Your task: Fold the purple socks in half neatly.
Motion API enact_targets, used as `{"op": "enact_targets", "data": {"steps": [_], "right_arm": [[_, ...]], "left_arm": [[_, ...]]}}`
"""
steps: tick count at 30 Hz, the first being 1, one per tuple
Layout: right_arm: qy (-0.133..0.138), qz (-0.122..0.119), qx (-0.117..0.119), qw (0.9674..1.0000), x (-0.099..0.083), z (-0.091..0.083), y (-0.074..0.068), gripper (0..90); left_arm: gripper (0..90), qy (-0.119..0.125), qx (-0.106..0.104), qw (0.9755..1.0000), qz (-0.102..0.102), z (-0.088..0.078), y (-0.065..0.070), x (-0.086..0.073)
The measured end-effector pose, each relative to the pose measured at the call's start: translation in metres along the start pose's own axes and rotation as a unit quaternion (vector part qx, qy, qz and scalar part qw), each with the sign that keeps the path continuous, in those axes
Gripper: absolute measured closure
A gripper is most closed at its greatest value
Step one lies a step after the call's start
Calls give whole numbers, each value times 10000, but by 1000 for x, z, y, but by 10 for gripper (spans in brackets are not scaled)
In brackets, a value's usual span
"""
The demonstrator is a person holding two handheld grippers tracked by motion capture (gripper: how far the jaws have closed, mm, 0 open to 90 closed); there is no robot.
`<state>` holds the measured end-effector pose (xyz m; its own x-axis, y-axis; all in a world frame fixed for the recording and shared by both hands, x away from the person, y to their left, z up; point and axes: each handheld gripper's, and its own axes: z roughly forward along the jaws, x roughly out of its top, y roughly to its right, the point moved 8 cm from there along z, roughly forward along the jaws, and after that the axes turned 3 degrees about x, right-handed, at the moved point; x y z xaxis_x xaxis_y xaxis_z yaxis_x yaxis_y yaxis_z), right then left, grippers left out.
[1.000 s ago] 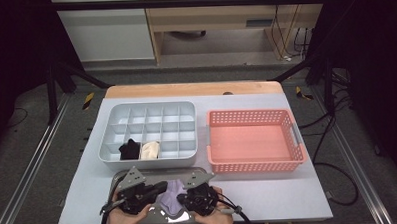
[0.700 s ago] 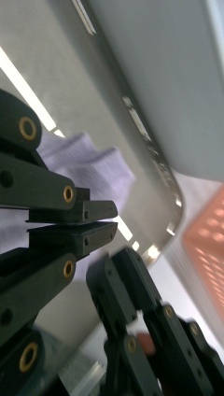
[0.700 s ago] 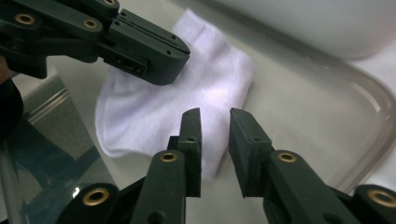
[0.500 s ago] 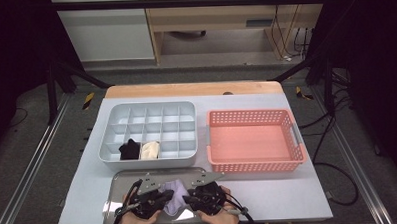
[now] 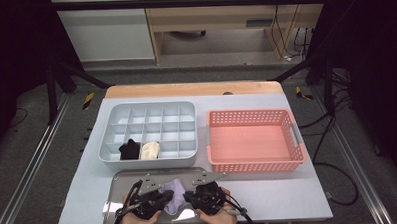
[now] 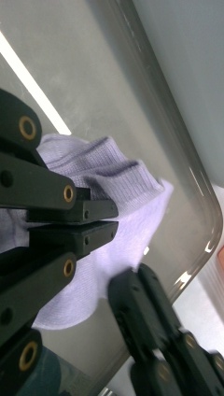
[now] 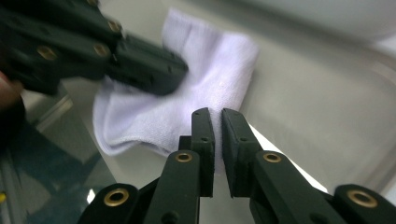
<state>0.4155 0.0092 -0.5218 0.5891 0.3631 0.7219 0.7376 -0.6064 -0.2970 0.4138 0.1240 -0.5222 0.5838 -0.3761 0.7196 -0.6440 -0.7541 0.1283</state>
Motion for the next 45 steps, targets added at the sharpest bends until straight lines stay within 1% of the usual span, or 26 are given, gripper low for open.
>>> {"op": "enact_targets", "data": {"steps": [1,3,5,6,9,12,14,17,19,20,21,23,25,26,27,28,30,31,33,34,38,39,40,42,43,45], "right_arm": [[61,8,11,10000,3,-3,-1,848],[246,-55,77,9997,11,-11,-4,852],[308,-161,153,9993,15,-15,-9,852],[333,-215,189,9990,16,-16,-12,853],[256,-328,263,9988,14,-15,-17,853],[215,-338,276,9988,12,-13,-18,852],[225,-343,251,9988,12,-14,-16,852],[220,-302,198,9991,12,-15,-14,853],[196,-297,153,9992,11,-14,-13,853],[194,-274,160,9993,11,-14,-13,853],[169,-269,129,9994,10,-14,-12,853],[178,-265,108,9994,11,-14,-11,853],[177,-251,101,9995,11,-15,-11,853],[186,-266,107,9994,11,-15,-11,853],[183,-289,113,9994,12,-15,-11,853],[173,-279,103,9994,12,-15,-12,853],[184,-335,126,9992,13,-14,-13,854],[179,-334,135,9992,13,-15,-15,854],[165,-380,141,9990,14,-14,-16,854],[168,-392,176,9989,14,-14,-17,854],[155,-459,246,9985,15,-11,-22,854],[131,-543,326,9979,16,-7,-29,854],[131,-543,326,9979,16,-7,-29,854],[132,-620,399,9972,18,-3,-34,854],[120,-668,468,9966,20,0,-39,855],[110,-695,488,9963,21,2,-42,855]], "left_arm": [[861,22,-74,9999,-75,1,1,1],[854,47,-146,9998,-159,2,2,2],[848,77,-155,9997,-169,4,5,4],[847,78,-131,9998,-128,5,6,5],[843,73,-116,9998,-131,7,8,5],[826,90,-163,9996,-199,6,7,6],[794,160,-191,9995,-206,0,7,8],[776,385,-220,9985,-334,-15,0,13],[775,511,-148,9978,-403,-26,-7,15],[774,549,-19,9975,-436,-33,-15,14],[771,543,79,9975,-451,-37,-20,13],[775,419,226,9975,-515,-42,-31,5],[788,263,286,9977,-556,-38,-36,-5],[793,113,228,9979,-598,-33,-37,-12],[803,23,145,9980,-617,-29,-36,-16],[810,-88,51,9981,-606,-23,-33,-19],[824,-171,21,9986,-510,-18,-29,-21],[833,-140,5,9988,-477,-17,-26,-21],[833,-114,66,9990,-423,-17,-25,-20],[834,-91,43,9990,-433,-17,-25,-20],[841,-80,70,9990,-441,-17,-25,-20],[846,-61,59,9991,-414,-17,-23,-20],[848,-61,59,9991,-414,-17,-23,-20],[849,-45,82,9992,-381,-16,-22,-20],[851,-54,129,9994,-330,-15,-21,-20],[853,-73,126,9995,-295,-15,-21,-21]]}}
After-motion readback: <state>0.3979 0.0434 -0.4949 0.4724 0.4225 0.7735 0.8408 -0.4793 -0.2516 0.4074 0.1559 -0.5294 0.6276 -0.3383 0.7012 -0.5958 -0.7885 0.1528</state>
